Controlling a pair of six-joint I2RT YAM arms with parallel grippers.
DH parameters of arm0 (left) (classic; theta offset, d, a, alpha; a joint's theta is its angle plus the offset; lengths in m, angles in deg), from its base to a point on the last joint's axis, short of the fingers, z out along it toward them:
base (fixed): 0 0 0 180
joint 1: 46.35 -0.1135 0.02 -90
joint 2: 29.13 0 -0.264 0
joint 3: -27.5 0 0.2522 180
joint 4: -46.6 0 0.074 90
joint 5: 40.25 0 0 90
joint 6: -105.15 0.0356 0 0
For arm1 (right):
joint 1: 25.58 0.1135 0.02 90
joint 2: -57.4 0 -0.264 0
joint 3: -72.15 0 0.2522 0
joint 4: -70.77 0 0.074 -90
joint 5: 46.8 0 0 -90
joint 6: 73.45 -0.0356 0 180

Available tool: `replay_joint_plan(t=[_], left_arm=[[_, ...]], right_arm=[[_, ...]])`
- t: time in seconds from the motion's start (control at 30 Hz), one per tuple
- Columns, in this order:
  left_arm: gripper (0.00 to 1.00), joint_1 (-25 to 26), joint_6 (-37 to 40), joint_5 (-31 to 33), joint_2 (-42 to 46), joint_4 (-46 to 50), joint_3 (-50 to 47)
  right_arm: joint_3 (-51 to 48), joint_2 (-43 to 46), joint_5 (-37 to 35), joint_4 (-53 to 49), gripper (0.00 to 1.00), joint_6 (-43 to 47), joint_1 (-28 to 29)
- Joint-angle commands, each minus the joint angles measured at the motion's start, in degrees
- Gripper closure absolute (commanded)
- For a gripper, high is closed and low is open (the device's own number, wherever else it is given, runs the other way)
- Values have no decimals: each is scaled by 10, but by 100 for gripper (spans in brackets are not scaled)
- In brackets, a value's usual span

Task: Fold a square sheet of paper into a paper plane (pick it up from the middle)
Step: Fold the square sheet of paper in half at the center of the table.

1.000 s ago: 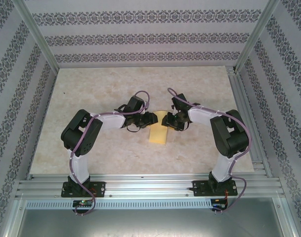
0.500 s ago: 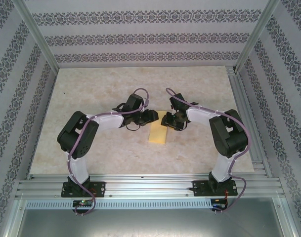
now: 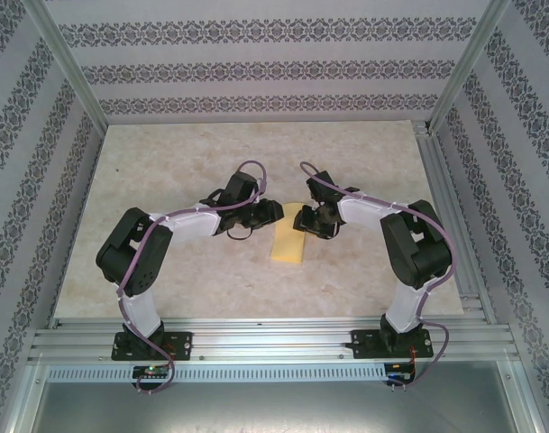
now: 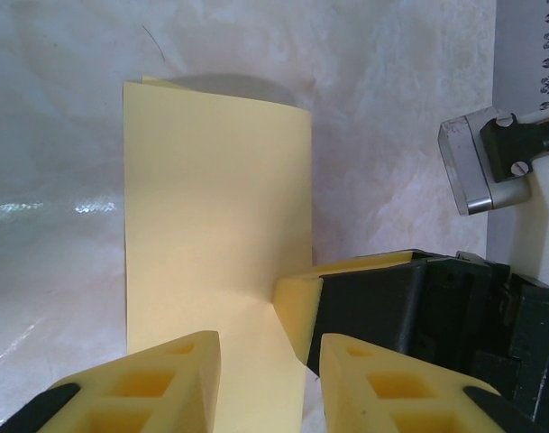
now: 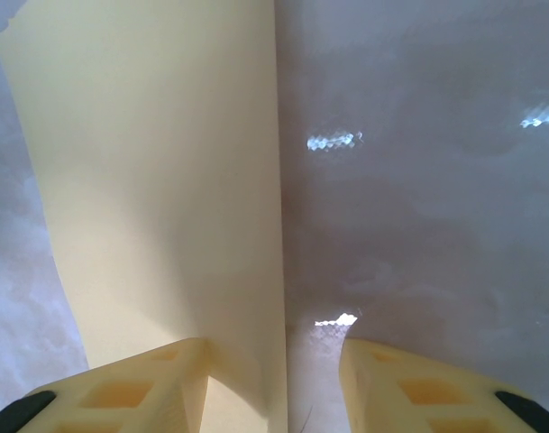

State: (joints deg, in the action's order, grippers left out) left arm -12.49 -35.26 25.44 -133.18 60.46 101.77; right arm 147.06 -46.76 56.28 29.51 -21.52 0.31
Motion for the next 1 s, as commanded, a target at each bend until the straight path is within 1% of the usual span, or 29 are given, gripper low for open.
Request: replay_joint_plan(t=[0.0,0.33,0.4,0.47,0.5,0.63,0.87,0.97], left_arm=[[64,-3,-7,6,-4,-7,-2],[65,-3,-6,-3,-6,-9,-1],[65,-2,-5,-2,-6,-8,-1],[65,-3,-5,-3,-7,-8,0],[66,-2,-5,-4,-7,-8,0],[66,-3,-5,-6,-10,-10,0],[66,-3,-5,-18,-19,-12,4],[67,-3,-7,-22,-23,-15,6]], right_arm=[[7,1,-35,-12,56,-5,1],[10,8,-31,1,55,-12,0],[12,8,-31,-1,56,-11,0],[11,13,-35,1,60,-13,1],[7,17,-35,6,60,-15,1],[6,21,-34,7,60,-16,0],[18,-3,-15,-4,58,-1,0],[22,-8,-17,-11,57,5,2]])
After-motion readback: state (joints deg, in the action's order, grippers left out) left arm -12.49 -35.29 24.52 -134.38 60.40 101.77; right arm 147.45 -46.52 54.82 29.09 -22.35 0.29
